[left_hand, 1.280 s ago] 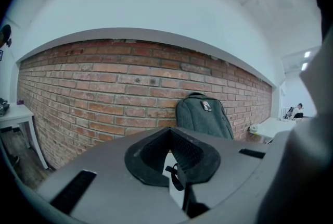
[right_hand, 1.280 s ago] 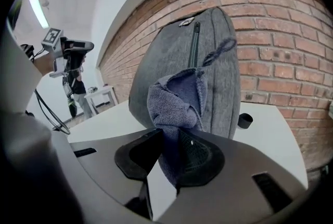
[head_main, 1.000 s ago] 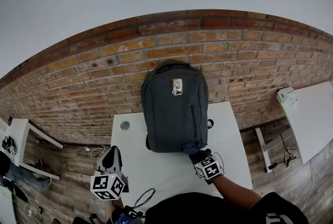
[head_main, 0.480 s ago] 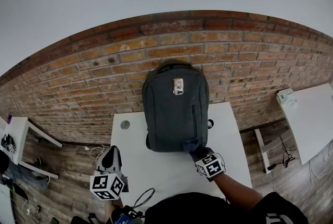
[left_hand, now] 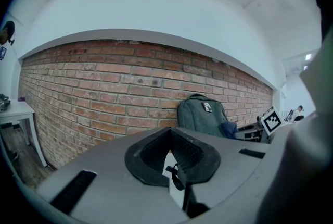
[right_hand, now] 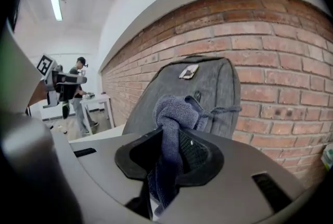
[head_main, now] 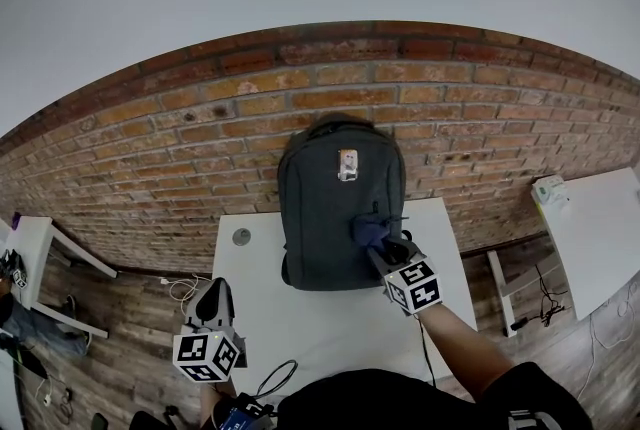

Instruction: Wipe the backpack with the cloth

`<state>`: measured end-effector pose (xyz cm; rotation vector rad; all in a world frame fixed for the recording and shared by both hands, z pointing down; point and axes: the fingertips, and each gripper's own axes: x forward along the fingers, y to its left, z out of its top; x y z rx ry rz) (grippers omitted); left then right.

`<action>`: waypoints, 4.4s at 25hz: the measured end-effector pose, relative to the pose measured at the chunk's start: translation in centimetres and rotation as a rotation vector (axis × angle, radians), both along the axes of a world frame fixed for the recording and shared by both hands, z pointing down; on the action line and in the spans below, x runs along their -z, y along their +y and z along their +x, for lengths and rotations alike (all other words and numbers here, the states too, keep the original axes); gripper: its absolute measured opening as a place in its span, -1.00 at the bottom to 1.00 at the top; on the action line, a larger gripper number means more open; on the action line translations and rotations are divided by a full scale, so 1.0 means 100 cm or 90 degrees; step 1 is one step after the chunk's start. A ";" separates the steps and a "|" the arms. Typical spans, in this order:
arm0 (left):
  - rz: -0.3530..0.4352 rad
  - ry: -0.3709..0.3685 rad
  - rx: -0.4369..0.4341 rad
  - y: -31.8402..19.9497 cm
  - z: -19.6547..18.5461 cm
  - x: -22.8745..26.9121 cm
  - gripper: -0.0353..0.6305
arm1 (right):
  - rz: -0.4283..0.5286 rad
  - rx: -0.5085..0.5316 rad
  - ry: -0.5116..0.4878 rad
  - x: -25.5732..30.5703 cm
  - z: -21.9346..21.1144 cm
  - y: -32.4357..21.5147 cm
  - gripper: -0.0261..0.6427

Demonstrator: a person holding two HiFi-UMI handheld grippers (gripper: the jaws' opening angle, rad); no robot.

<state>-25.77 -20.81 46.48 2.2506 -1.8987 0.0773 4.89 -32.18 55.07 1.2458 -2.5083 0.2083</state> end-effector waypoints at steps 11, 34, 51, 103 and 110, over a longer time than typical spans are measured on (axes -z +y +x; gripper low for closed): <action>-0.008 0.007 0.014 0.004 -0.010 -0.006 -0.91 | 0.116 -0.046 0.011 0.113 0.001 -0.105 -0.66; -0.015 -0.003 0.020 0.008 -0.012 -0.007 -0.91 | 0.061 -0.013 0.000 0.144 -0.063 -0.157 -0.66; -0.013 0.003 0.019 0.010 -0.013 -0.009 -0.91 | 0.029 0.018 0.018 0.100 -0.071 -0.112 -0.66; -0.012 0.001 0.007 0.006 -0.007 -0.008 -0.91 | -0.184 0.103 0.084 -0.134 -0.060 0.079 -0.66; -0.014 0.007 0.007 0.006 -0.008 -0.009 -0.91 | -0.213 0.111 0.120 -0.154 -0.059 0.092 -0.66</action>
